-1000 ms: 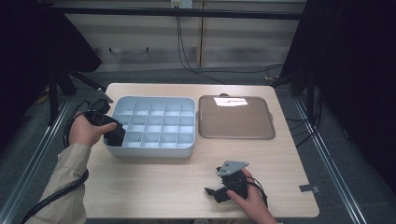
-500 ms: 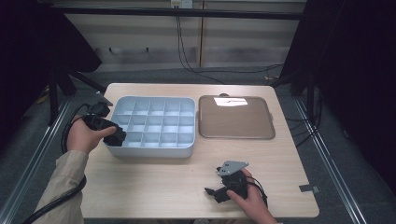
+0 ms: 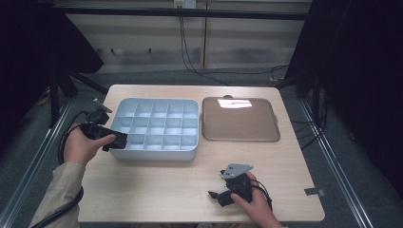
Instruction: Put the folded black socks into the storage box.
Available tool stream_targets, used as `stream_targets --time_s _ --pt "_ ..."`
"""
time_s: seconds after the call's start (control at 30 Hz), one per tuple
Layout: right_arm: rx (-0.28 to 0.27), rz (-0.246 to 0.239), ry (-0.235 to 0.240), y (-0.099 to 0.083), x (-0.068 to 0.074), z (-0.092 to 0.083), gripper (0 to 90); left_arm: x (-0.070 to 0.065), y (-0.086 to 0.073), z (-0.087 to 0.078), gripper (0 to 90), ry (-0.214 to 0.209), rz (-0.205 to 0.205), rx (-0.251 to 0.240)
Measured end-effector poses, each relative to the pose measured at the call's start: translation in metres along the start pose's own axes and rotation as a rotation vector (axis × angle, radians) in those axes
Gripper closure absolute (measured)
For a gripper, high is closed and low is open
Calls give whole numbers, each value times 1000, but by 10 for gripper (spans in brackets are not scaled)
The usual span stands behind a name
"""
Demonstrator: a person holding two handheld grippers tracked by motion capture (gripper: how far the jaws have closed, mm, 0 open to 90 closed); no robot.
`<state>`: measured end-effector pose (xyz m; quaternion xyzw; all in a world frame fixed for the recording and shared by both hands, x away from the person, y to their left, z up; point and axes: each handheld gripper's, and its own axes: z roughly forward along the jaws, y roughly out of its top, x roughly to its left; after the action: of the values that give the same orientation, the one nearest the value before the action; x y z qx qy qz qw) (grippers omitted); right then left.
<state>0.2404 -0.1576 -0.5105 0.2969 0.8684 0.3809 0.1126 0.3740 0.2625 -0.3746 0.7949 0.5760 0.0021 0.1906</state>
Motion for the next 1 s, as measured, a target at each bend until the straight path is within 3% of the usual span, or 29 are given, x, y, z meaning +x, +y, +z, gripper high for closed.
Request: stream_targets --time_s 1.0 --pt "3 1 2 0 0 0 129 8 -35 13 284 -47 -1 -32"
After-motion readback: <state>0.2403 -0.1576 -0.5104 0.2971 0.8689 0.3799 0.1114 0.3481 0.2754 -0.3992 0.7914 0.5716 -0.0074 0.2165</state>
